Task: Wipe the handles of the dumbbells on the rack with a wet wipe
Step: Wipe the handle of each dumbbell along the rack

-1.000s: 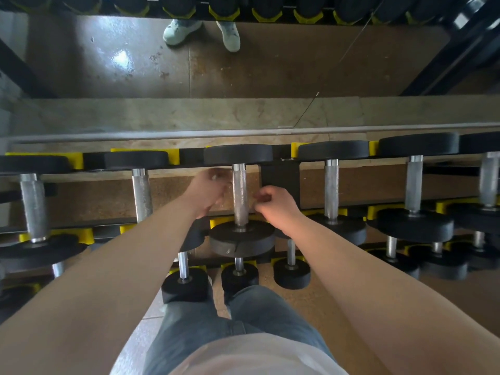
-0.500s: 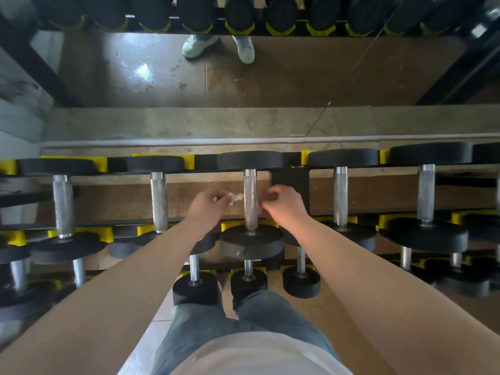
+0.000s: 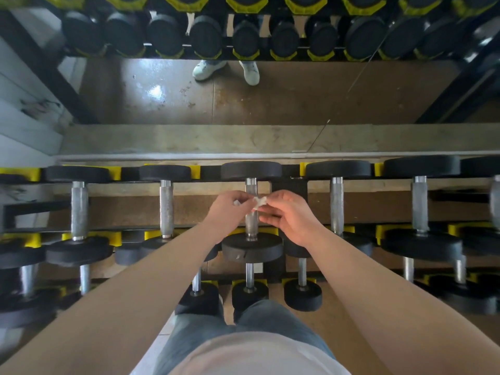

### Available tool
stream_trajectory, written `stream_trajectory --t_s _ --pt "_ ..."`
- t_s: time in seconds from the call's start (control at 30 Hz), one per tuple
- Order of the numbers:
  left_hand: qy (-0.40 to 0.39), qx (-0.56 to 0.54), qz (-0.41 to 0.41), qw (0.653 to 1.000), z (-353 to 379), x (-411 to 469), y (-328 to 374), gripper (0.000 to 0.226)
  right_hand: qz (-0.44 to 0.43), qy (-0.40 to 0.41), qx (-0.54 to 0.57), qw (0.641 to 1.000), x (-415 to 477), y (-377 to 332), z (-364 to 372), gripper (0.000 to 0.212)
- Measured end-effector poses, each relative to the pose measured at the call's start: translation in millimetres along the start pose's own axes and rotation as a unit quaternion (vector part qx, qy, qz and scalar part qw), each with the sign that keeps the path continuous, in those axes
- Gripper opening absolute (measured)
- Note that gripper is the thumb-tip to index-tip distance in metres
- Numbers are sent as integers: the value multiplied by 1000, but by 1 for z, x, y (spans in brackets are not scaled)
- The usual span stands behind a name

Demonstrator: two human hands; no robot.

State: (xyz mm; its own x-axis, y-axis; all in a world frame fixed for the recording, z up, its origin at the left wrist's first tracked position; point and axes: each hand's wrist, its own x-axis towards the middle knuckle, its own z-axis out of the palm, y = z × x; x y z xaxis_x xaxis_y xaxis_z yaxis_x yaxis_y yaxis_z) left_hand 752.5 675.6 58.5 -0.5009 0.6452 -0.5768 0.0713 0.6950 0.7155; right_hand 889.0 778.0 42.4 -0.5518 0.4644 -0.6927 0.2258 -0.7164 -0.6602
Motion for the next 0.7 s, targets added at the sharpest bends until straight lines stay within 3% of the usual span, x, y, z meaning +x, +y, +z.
stream_trajectory --t_s 0.13,0.4,0.57,0.7 --pt "5 46 5 999 7 -2 0 20 -3 11 -16 1000 -4 1 -4 14" --pt "39 13 -77 996 8 -4 -21 20 28 202 -57 977 31 10 0 18" --pt "45 15 -117 992 0 -3 -33 4 -12 202 -228 952 47 6 18 23" --pt "38 -8 -137 990 -9 -4 -38 12 -8 184 -314 932 51 1 24 14"
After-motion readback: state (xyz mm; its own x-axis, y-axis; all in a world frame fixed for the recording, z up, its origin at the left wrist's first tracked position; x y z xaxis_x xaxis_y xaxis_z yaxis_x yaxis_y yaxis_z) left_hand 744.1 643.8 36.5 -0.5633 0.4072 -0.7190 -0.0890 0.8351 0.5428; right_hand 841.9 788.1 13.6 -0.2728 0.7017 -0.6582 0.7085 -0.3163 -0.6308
